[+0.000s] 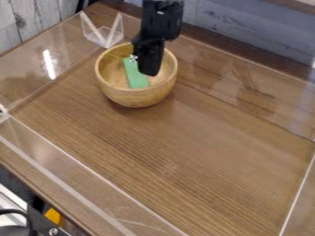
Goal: Put the green block in the brown bowl
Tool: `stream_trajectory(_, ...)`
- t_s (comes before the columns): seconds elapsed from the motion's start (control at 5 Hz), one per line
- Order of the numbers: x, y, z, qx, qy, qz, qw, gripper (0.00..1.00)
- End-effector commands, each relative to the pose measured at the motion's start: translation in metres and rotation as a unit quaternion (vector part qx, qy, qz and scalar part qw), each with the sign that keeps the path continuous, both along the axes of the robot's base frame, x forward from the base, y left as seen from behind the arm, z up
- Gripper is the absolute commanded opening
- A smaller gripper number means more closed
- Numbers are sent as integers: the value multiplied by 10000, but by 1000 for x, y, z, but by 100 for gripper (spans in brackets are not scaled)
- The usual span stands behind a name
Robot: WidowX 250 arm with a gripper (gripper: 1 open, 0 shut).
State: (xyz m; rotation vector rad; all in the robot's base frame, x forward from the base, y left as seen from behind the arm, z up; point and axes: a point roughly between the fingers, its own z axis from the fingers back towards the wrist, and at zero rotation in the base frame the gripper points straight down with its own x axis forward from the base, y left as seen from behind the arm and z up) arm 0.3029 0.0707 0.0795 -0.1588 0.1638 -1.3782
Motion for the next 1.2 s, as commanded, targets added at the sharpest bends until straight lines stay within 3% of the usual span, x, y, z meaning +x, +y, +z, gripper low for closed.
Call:
stream_trajectory(0.0, 8, 5, 10, 33, -231, 104, 9997, 0)
stream_trajectory(1.0, 13, 5, 11, -33, -305, 264, 9992, 0)
